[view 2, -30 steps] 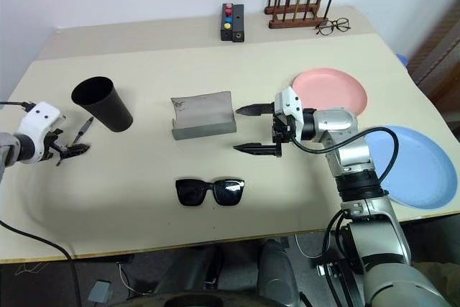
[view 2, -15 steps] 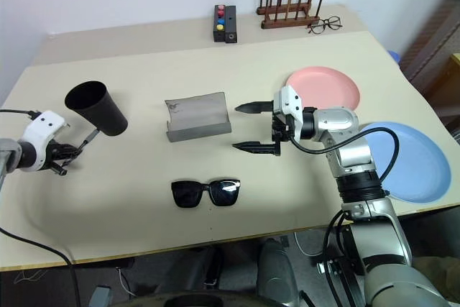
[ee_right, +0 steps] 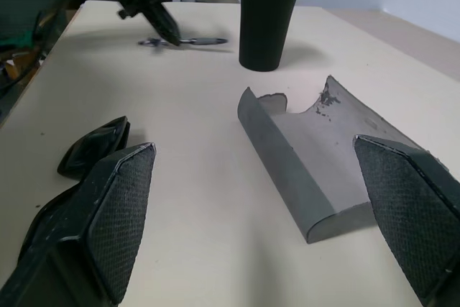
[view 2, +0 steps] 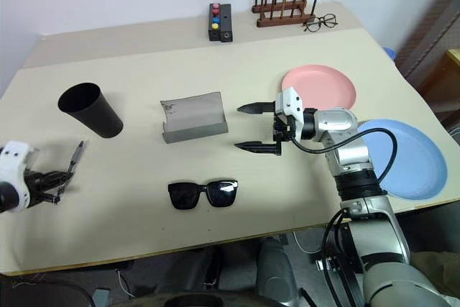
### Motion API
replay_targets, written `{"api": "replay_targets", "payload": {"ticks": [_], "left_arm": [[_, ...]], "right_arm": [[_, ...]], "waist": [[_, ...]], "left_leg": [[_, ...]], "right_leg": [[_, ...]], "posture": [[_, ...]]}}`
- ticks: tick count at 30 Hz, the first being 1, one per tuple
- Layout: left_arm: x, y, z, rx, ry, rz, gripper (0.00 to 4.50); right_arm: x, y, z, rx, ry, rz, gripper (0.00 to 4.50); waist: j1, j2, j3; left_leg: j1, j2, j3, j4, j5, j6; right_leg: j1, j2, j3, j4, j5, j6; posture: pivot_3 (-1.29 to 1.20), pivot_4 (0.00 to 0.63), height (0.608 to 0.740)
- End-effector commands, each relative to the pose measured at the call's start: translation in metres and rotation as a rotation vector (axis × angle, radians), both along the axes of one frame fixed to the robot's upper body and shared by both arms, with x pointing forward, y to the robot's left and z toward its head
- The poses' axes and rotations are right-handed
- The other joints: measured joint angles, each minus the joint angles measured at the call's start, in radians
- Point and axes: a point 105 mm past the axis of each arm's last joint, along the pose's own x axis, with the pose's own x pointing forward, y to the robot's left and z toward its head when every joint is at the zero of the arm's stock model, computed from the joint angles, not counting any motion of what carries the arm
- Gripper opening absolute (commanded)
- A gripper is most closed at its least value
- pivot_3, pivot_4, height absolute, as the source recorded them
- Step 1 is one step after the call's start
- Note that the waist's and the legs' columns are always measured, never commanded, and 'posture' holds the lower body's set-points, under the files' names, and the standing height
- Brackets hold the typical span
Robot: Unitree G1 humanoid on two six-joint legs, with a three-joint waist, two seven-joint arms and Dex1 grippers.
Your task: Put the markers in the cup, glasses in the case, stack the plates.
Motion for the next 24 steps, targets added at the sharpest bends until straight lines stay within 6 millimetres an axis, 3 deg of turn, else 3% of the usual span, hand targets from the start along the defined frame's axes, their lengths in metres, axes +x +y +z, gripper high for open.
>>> {"api": "replay_targets", "payload": {"ticks": [1,5,9,12,15,19,24], "left_arm": [[0.005,0.023,0.048,0.064,-0.321,0.205,0.03],[0.010,0.046,0.080,0.136,-0.566,0.420,0.03],[0.014,0.054,0.082,-0.028,-0.646,0.452,0.03],[0.025,0.054,0.100,-0.072,-0.755,0.460,0.03],[0.039,0.042,0.114,-0.068,-0.822,0.406,0.03],[0.065,0.010,0.143,-0.143,-0.957,0.274,0.03],[0.079,-0.020,0.163,-0.172,-1.027,0.122,0.03]], "right_arm": [[0.002,0.005,0.010,0.014,-0.053,0.020,4.50],[0.006,0.003,0.009,0.016,-0.053,0.018,4.50],[0.009,0.002,0.007,0.017,-0.050,0.018,4.50],[0.010,0.002,0.007,0.018,-0.053,0.013,4.50],[0.011,0.001,0.008,0.013,-0.061,0.010,4.50],[0.011,0.001,0.015,0.011,-0.077,0.007,4.50],[0.009,0.000,0.022,0.011,-0.087,0.006,4.50]], "waist": [[0.010,-0.001,0.000],[0.031,-0.005,-0.001],[0.026,-0.005,-0.001],[0.025,-0.006,-0.001],[0.026,-0.007,-0.001],[0.028,-0.007,-0.001],[0.018,-0.007,-0.001]], "left_leg": [[0.000,0.000,0.000,0.000,0.000,0.000],[0.000,0.003,-0.002,0.002,0.001,-0.002],[0.000,0.002,-0.002,0.005,0.000,-0.001],[0.000,0.003,-0.002,0.005,0.000,-0.001],[0.000,0.003,-0.003,0.007,0.000,-0.001],[-0.001,0.002,-0.004,0.009,0.000,-0.001],[-0.001,0.003,-0.004,0.009,-0.001,-0.001]], "right_leg": [[0.001,0.000,-0.001,-0.001,0.001,-0.001],[0.004,0.001,-0.006,-0.004,0.004,-0.005],[0.006,0.001,-0.007,-0.005,0.004,-0.005],[0.005,0.001,-0.007,-0.005,0.004,-0.005],[0.006,0.001,-0.007,-0.005,0.004,-0.005],[0.007,0.001,-0.008,-0.005,0.004,-0.005],[0.006,0.001,-0.008,-0.005,0.004,-0.004]], "posture": [[0.00,0.150,0.740],[0.00,0.150,0.740],[0.00,0.150,0.740],[0.00,0.150,0.740],[0.00,0.150,0.740],[0.00,0.150,0.740],[0.00,0.150,0.740]]}}
